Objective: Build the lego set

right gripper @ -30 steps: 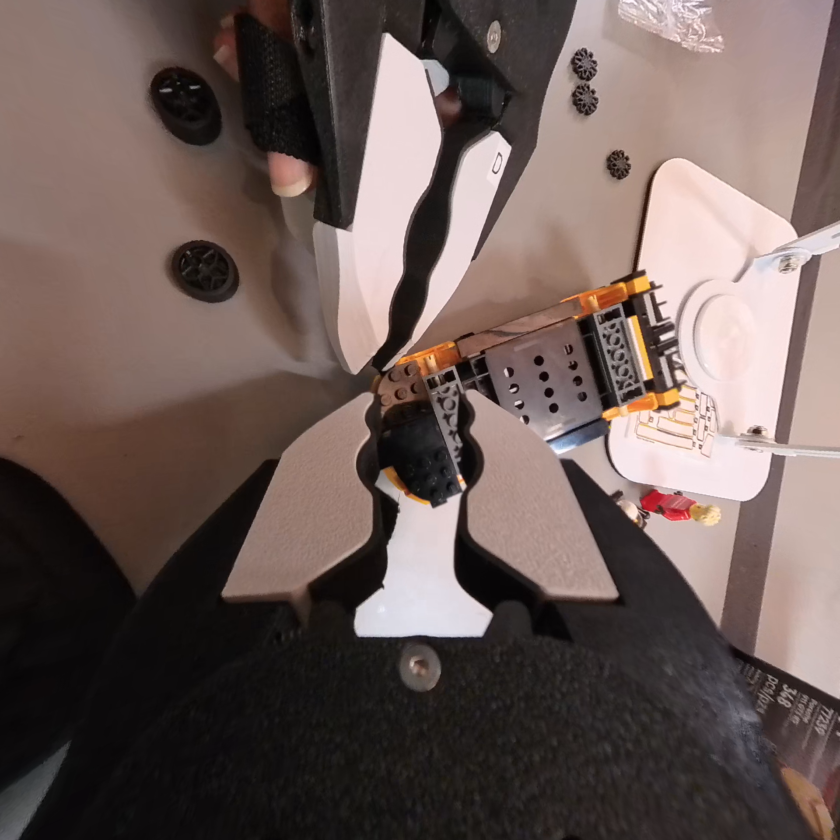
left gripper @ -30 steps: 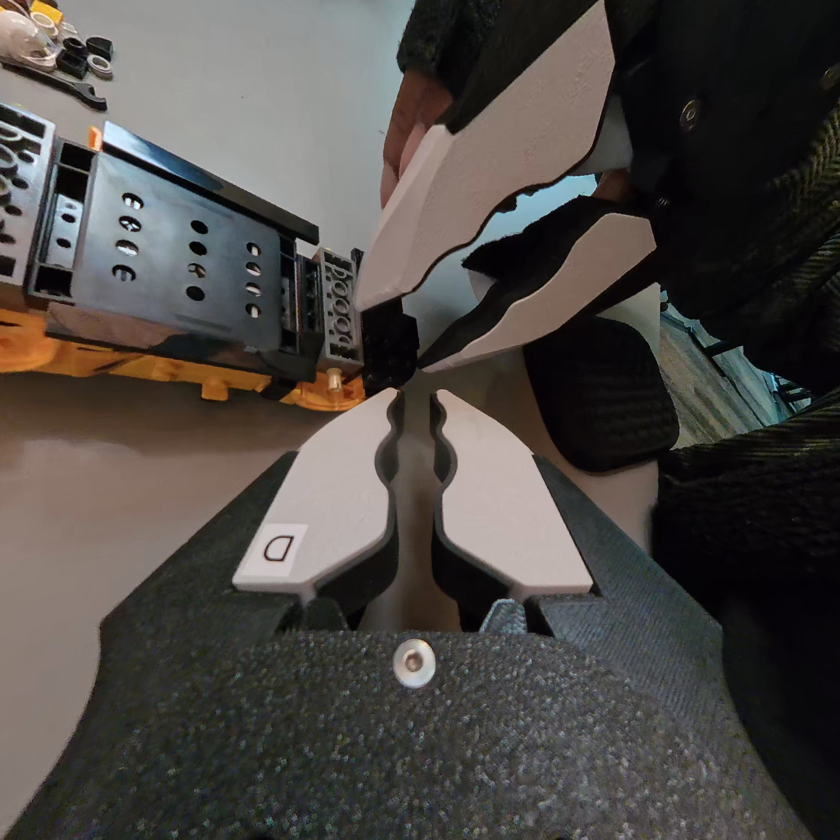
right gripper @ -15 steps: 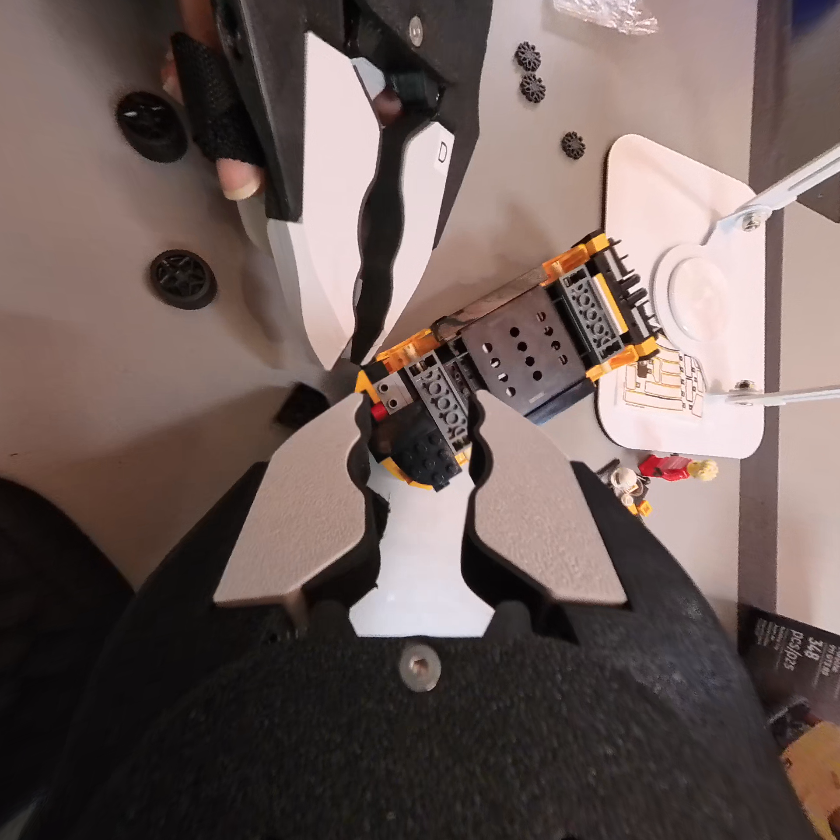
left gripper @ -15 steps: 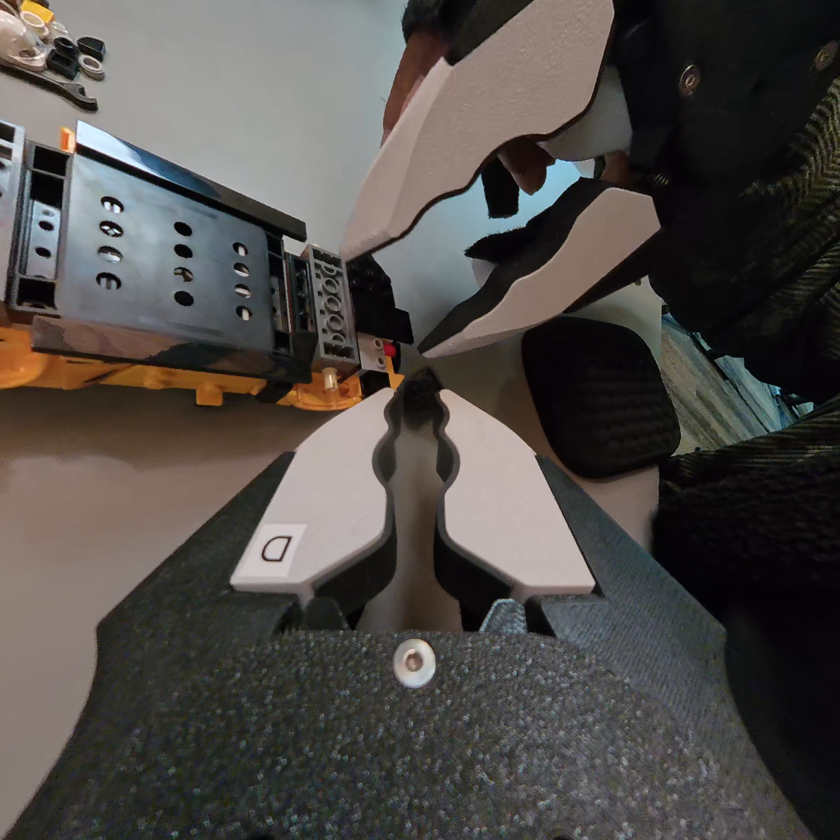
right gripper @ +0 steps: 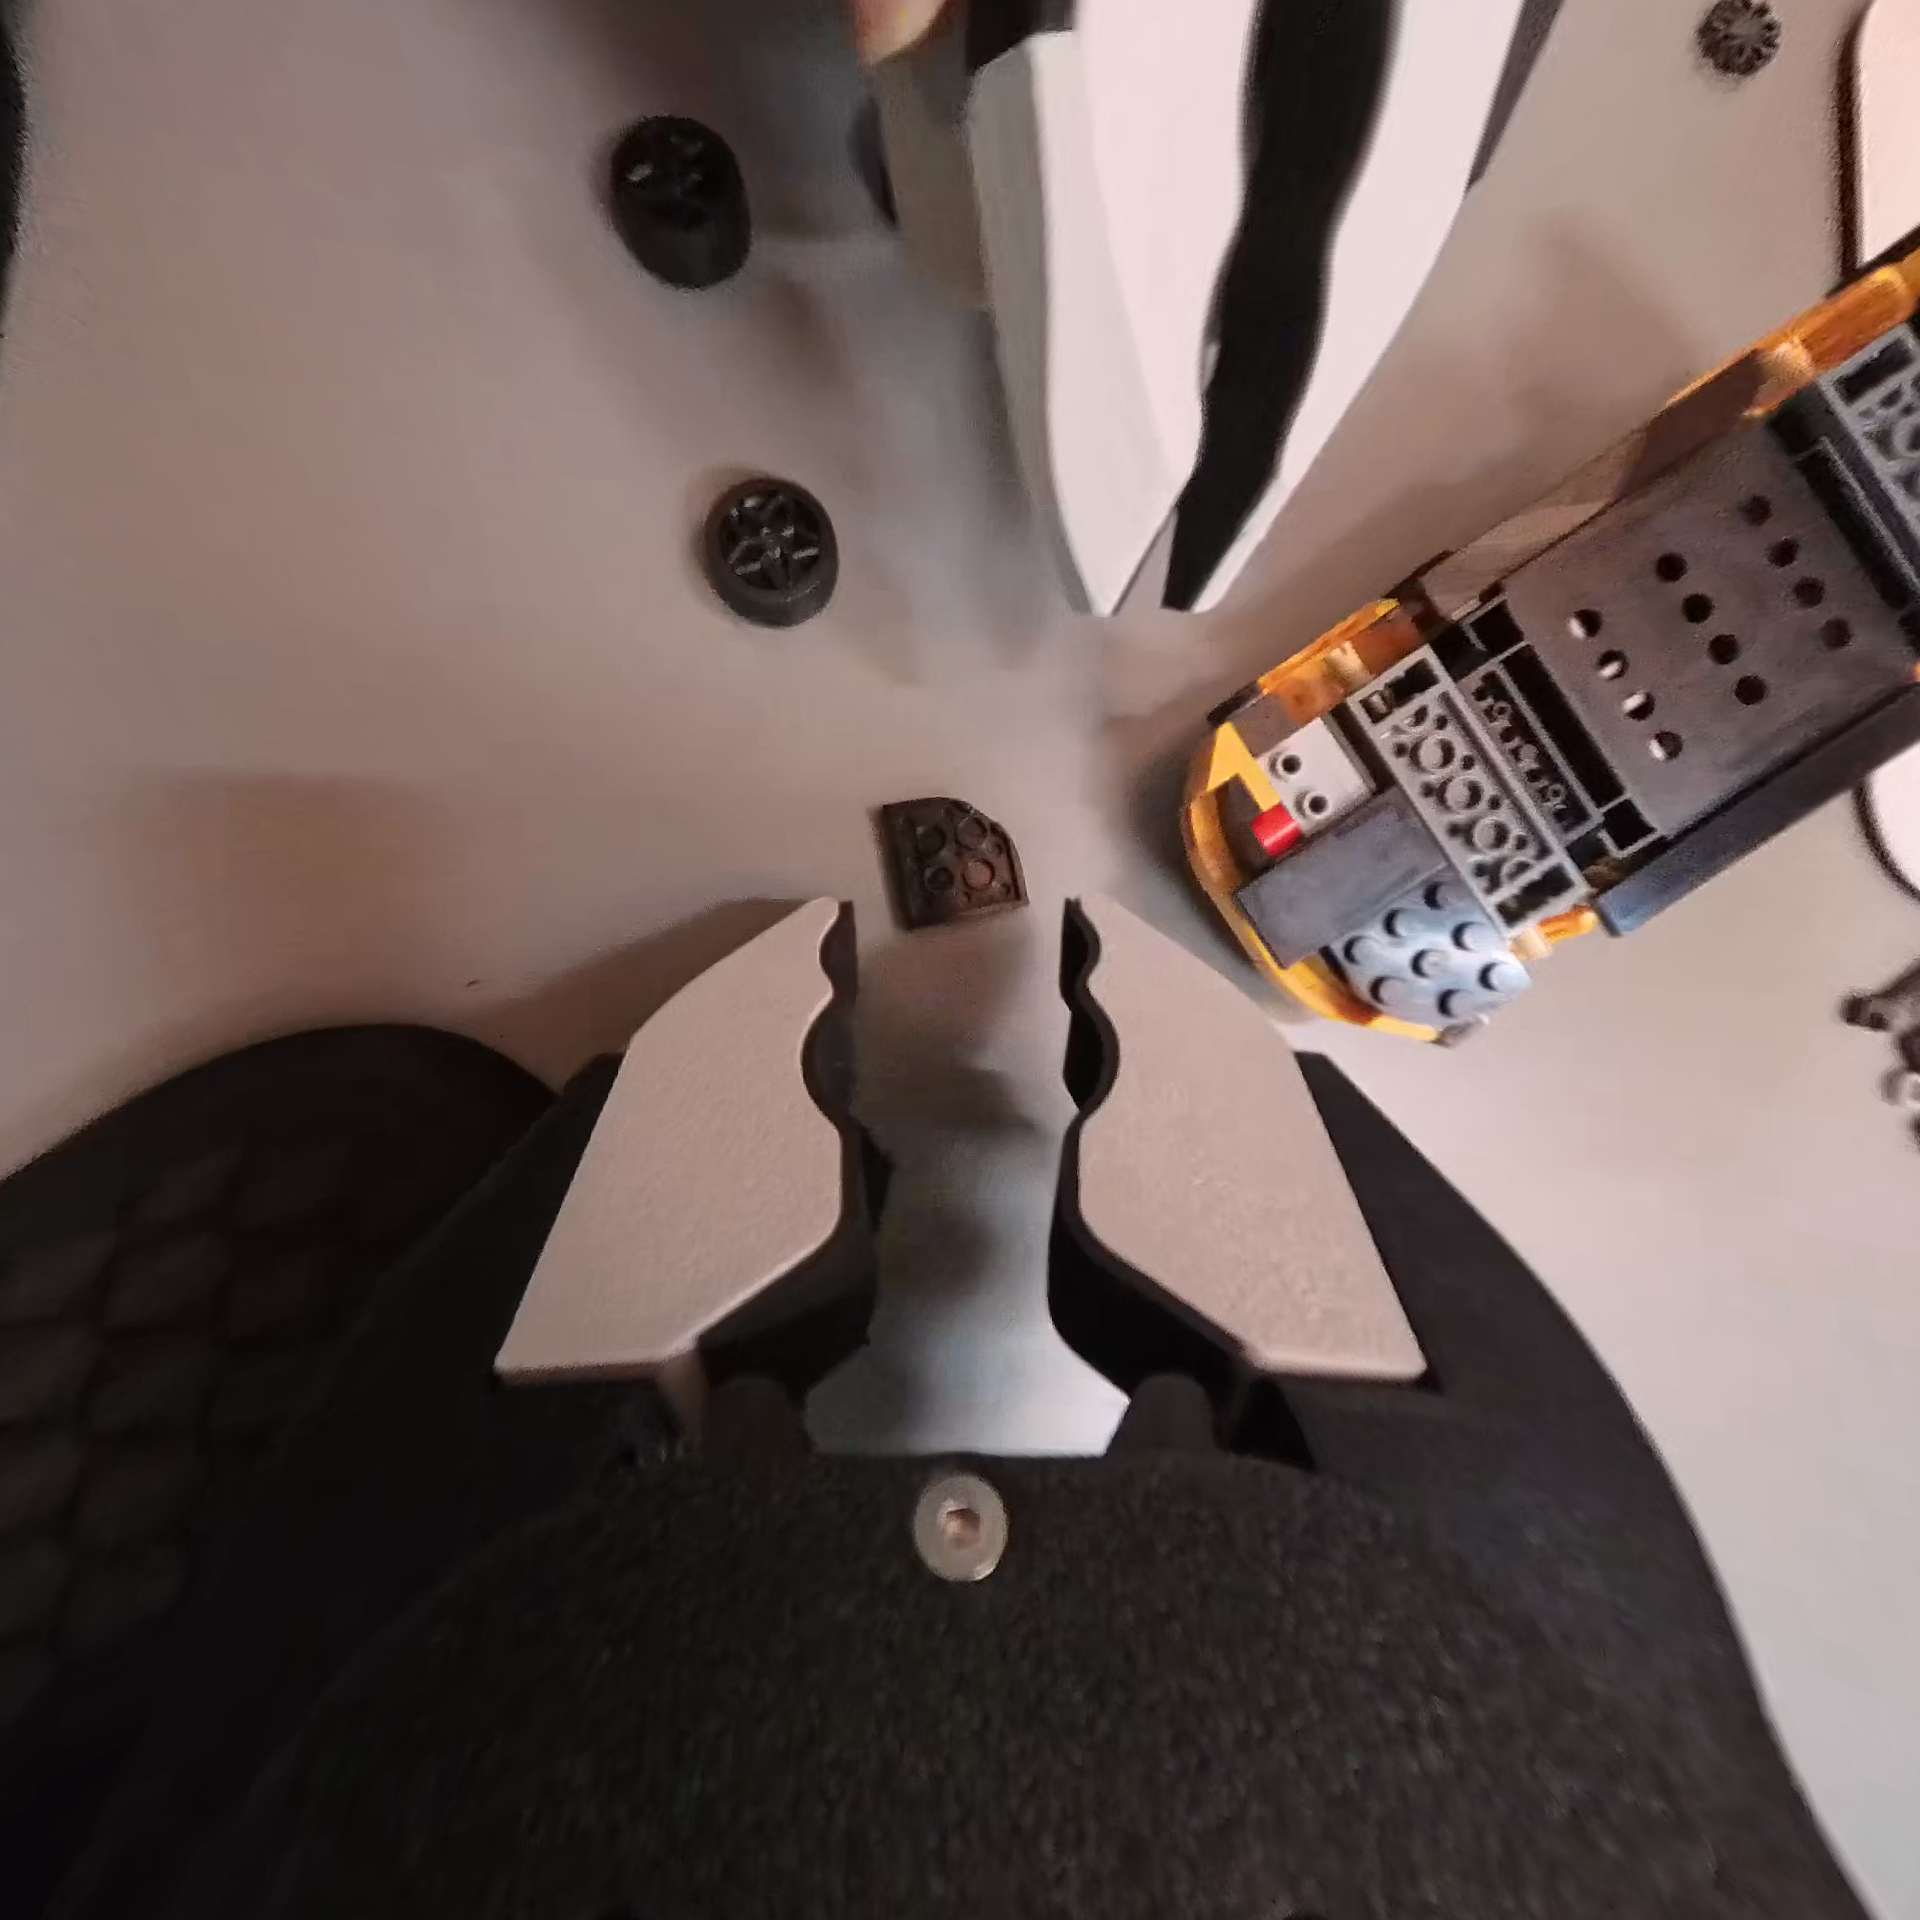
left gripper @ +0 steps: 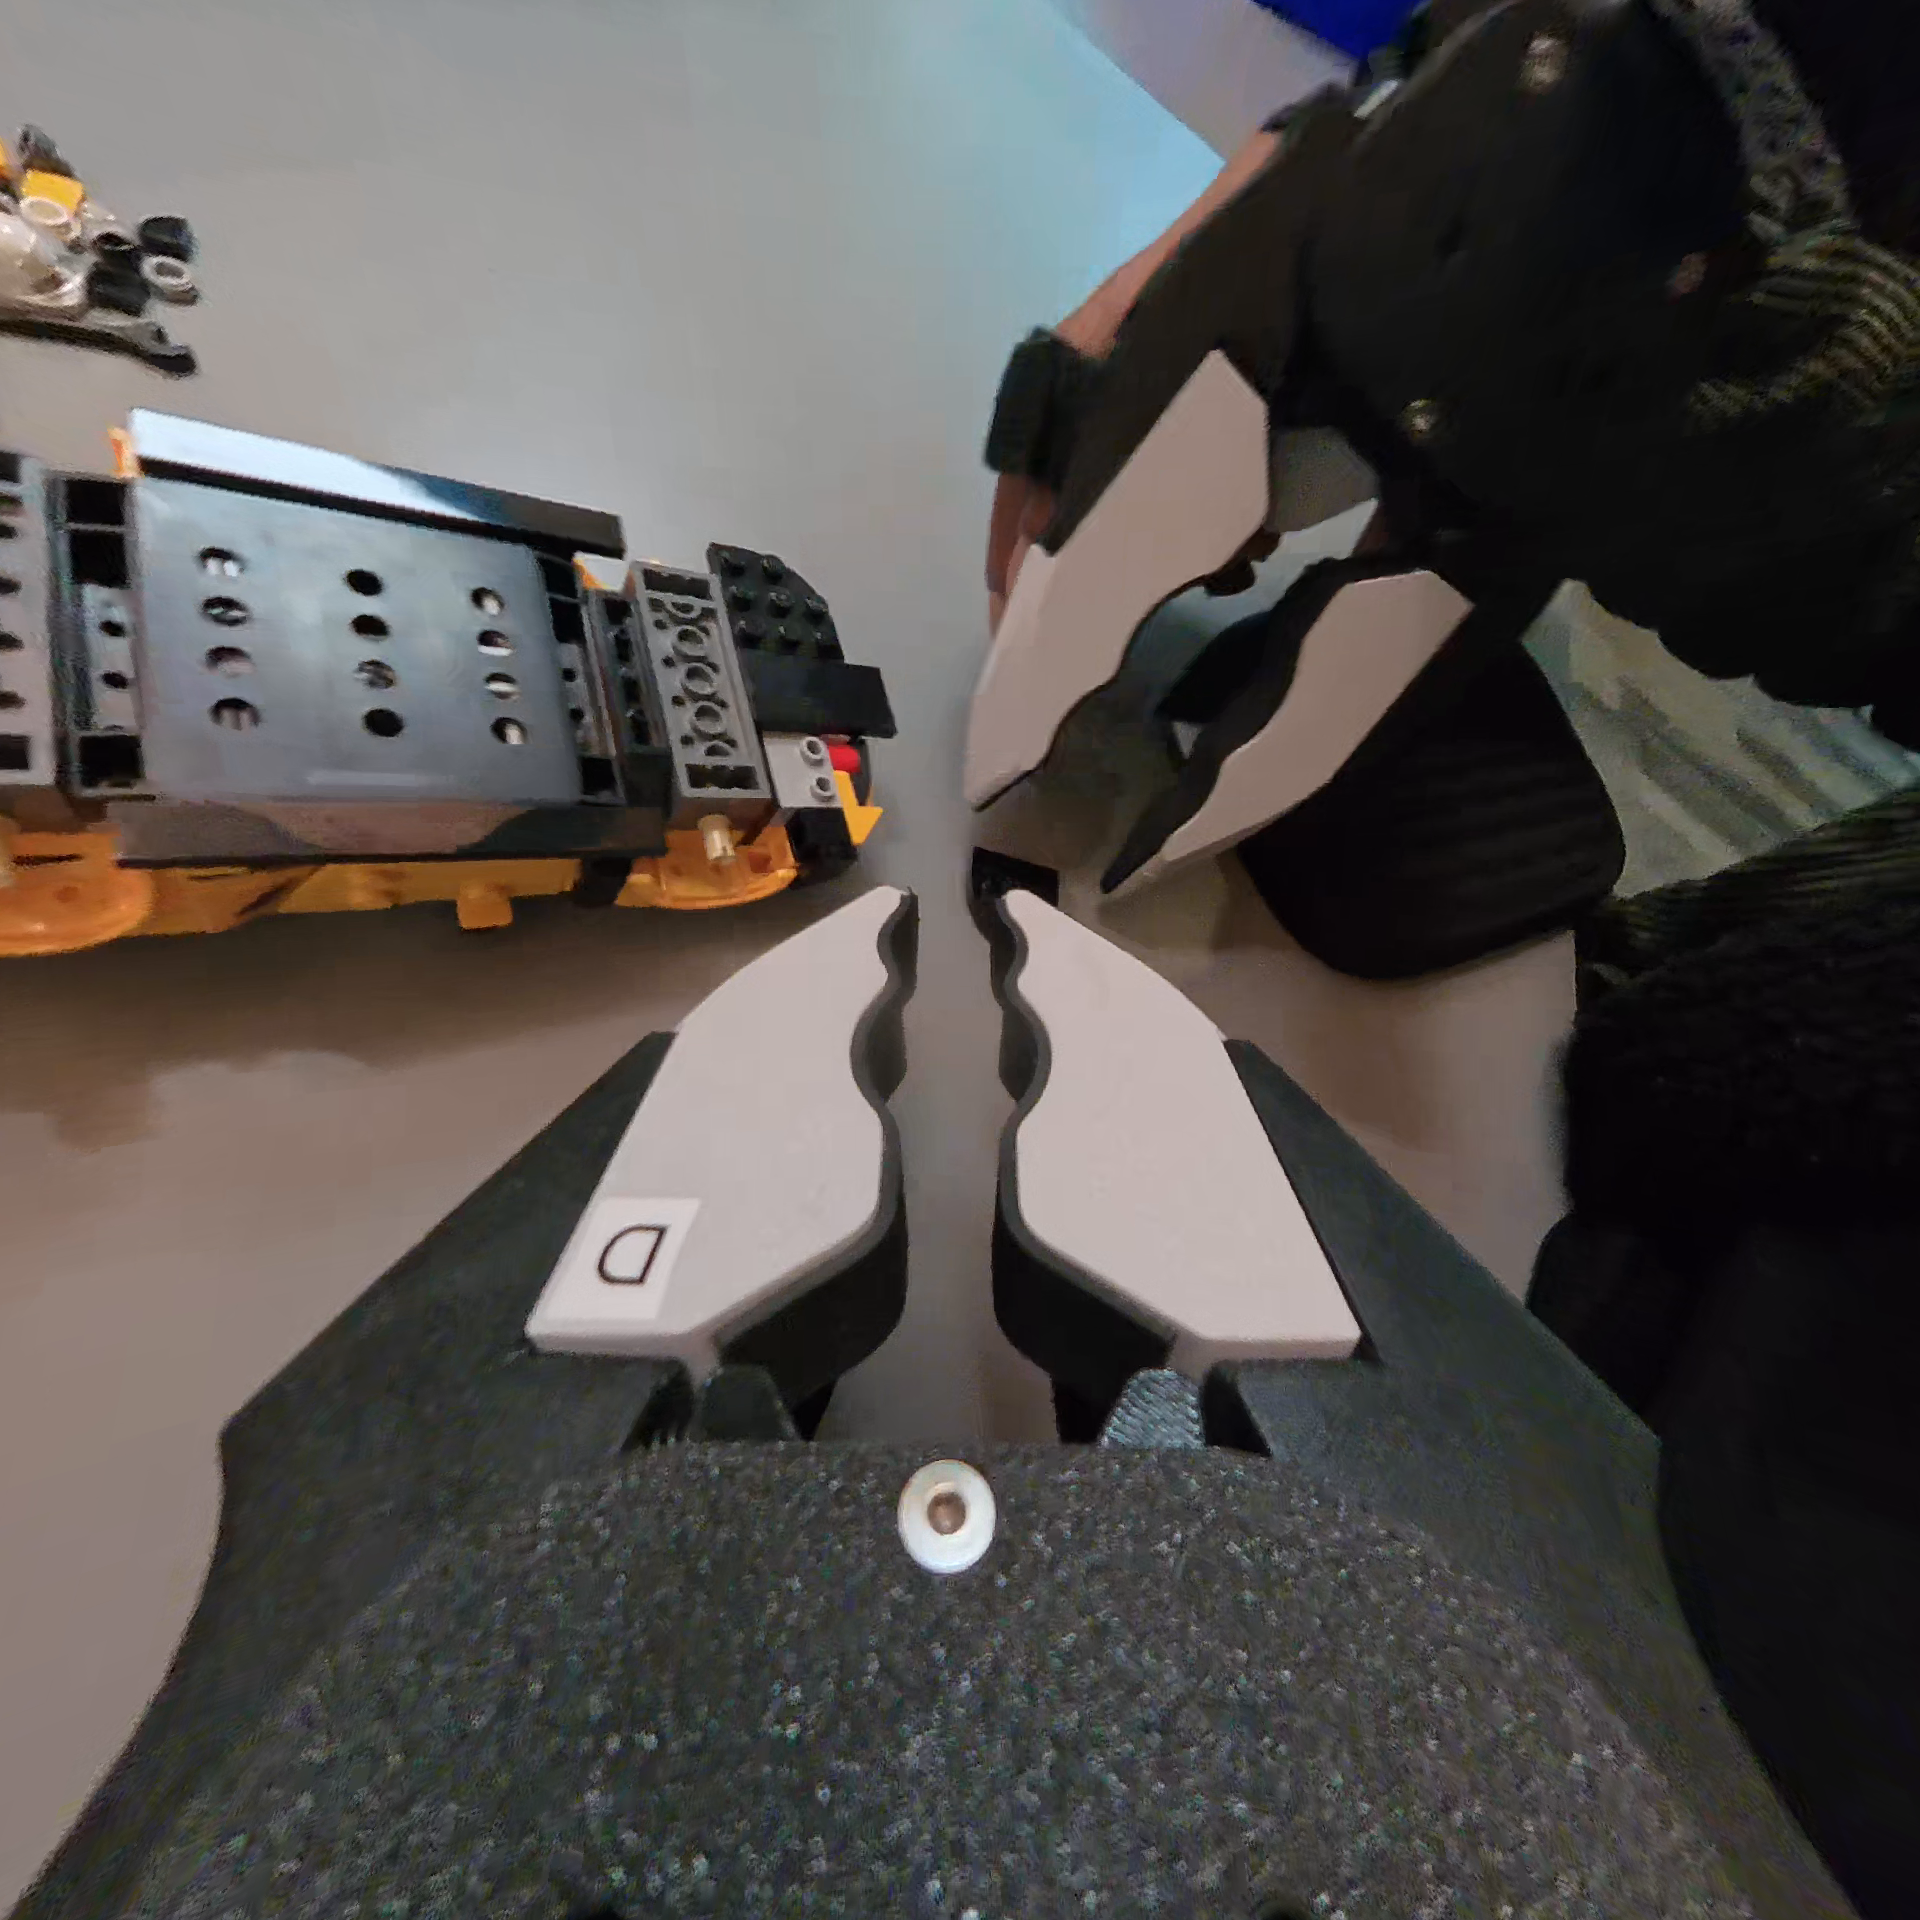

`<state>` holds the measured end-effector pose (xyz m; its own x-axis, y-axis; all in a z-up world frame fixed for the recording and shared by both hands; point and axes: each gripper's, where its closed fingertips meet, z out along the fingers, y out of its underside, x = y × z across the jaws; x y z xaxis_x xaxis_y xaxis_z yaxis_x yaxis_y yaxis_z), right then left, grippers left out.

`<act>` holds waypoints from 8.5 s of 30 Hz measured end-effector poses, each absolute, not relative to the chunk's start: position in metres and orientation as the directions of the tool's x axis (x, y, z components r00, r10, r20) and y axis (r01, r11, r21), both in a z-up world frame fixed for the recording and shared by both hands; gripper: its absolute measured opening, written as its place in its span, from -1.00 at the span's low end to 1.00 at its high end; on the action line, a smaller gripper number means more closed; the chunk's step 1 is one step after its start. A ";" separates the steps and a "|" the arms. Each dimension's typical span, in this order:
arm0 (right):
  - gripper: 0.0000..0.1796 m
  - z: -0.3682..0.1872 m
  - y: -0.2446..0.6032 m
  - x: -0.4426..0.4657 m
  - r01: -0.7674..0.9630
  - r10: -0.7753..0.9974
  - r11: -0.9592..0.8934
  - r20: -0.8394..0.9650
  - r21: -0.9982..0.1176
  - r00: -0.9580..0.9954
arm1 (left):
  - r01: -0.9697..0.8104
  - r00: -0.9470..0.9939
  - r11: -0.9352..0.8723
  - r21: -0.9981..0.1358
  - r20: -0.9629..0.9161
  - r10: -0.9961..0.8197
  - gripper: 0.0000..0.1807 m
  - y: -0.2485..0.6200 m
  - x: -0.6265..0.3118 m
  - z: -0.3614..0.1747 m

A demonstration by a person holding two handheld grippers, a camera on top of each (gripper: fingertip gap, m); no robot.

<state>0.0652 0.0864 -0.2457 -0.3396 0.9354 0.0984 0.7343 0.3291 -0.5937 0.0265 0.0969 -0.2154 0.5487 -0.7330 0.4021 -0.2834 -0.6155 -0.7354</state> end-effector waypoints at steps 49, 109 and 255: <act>-0.72 -0.145 0.097 0.023 0.441 0.864 0.428 0.501 -0.789 0.059 | 0.237 -0.149 -0.893 -0.383 0.894 -0.423 -0.85 0.083 0.034 -0.137; -0.48 -0.232 0.126 0.039 0.695 0.985 0.147 0.166 -0.704 -0.040 | -0.201 0.446 -0.888 -0.413 0.768 -0.459 -0.90 0.116 -0.010 -0.224; -0.59 -0.210 0.135 0.014 0.481 0.965 -0.112 -0.212 -0.869 -0.157 | -0.886 0.024 0.360 -0.293 -0.803 -0.595 -0.56 0.130 -0.012 -0.219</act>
<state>0.0136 0.1346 -0.2101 -0.1569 0.9647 -0.2116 0.4814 -0.1124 -0.8693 -0.0124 0.1301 -0.2188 0.0235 -0.5951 -0.8033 -0.8858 0.3601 -0.2927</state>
